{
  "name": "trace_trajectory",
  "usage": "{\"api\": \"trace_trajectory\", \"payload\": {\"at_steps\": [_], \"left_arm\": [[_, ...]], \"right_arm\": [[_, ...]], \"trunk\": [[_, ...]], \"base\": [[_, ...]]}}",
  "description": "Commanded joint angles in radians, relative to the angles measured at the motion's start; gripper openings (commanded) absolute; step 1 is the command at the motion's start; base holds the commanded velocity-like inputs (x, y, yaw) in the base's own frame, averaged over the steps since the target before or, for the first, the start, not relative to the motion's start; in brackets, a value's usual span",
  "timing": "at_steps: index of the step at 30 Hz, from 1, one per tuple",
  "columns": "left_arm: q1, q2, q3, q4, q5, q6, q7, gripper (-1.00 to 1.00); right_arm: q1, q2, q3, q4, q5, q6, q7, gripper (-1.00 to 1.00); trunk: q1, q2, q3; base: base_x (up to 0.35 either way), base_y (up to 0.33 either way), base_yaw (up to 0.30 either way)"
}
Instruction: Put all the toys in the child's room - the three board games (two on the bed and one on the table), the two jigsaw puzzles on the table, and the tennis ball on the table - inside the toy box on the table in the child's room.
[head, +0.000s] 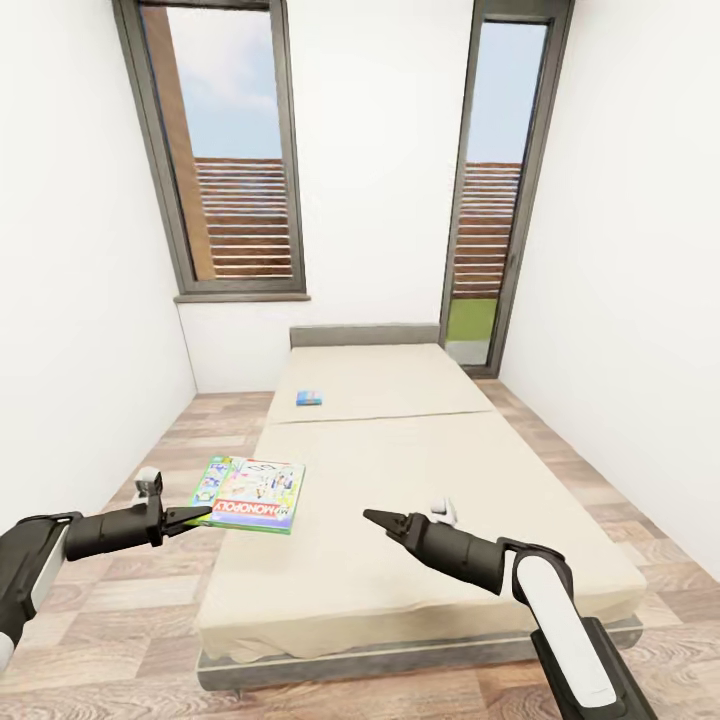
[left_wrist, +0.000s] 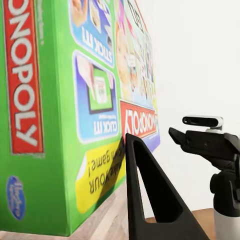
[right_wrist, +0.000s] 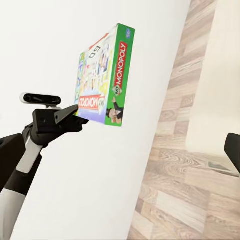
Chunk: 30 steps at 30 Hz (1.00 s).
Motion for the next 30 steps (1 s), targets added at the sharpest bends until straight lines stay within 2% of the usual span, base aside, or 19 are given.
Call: {"api": "trace_trajectory", "payload": {"at_steps": [1, 11, 13, 15, 16, 17, 19, 22, 25, 30], "left_arm": [[0.000, 0.001, 0.000, 0.000, 0.000, 0.010, -0.003, -1.00], [0.000, 0.000, 0.000, 0.001, -0.002, 0.011, 0.005, -1.00], [-0.001, 0.001, 0.000, 0.001, -0.012, 0.009, 0.015, -1.00], [-0.003, 0.000, 0.002, 0.002, -0.053, 0.005, 0.050, -1.00], [-0.004, -0.002, 0.006, 0.002, -0.095, 0.004, 0.098, -1.00], [-0.004, -0.003, 0.007, 0.003, -0.106, 0.004, 0.116, -1.00], [-0.006, -0.008, 0.011, 0.004, -0.134, 0.003, 0.194, -1.00], [-0.006, -0.010, 0.014, 0.004, -0.146, 0.003, 0.281, -1.00], [-0.007, -0.011, 0.016, 0.005, -0.149, 0.003, 0.323, -1.00], [-0.007, -0.013, 0.017, 0.005, -0.149, 0.003, 0.380, -1.00]], "right_arm": [[-0.001, 0.000, 0.000, 0.000, 0.011, 0.000, 0.010, 1.00], [0.000, -0.001, 0.007, 0.000, 0.012, -0.036, 0.007, 1.00], [-0.002, -0.001, 0.009, -0.001, 0.013, -0.045, 0.000, 1.00], [-0.006, -0.001, 0.009, -0.001, 0.033, -0.049, -0.032, 1.00], [-0.008, -0.001, 0.008, -0.001, 0.058, -0.050, -0.089, 1.00], [-0.008, 0.000, 0.008, -0.001, 0.065, -0.051, -0.110, 1.00], [-0.010, 0.001, 0.007, -0.001, 0.078, -0.050, -0.194, 1.00], [-0.011, 0.019, 0.006, -0.001, 0.084, -0.047, -0.247, 1.00], [-0.011, 0.038, 0.007, 0.000, 0.085, -0.045, -0.257, 1.00], [-0.011, 0.049, 0.008, -0.001, 0.086, -0.046, -0.262, 1.00]], "trunk": [[-0.004, 0.007, 0.002], [-0.042, 0.077, 0.034], [-0.050, 0.091, 0.040], [-0.058, 0.105, 0.046], [-0.062, 0.112, 0.049], [-0.065, 0.119, 0.052], [-0.073, 0.133, 0.059], [-0.085, 0.154, 0.068], [-0.096, 0.175, 0.077], [-0.115, 0.210, 0.093]], "base": [[-0.010, 0.000, 0.000], [-0.002, 0.000, 0.000], [0.000, 0.000, 0.000], [0.000, 0.000, 0.000], [0.000, 0.000, 0.000], [0.000, 0.000, 0.000], [0.000, 0.000, 0.000], [0.000, 0.000, 0.000], [0.000, 0.000, 0.000], [0.000, 0.000, 0.000]]}}
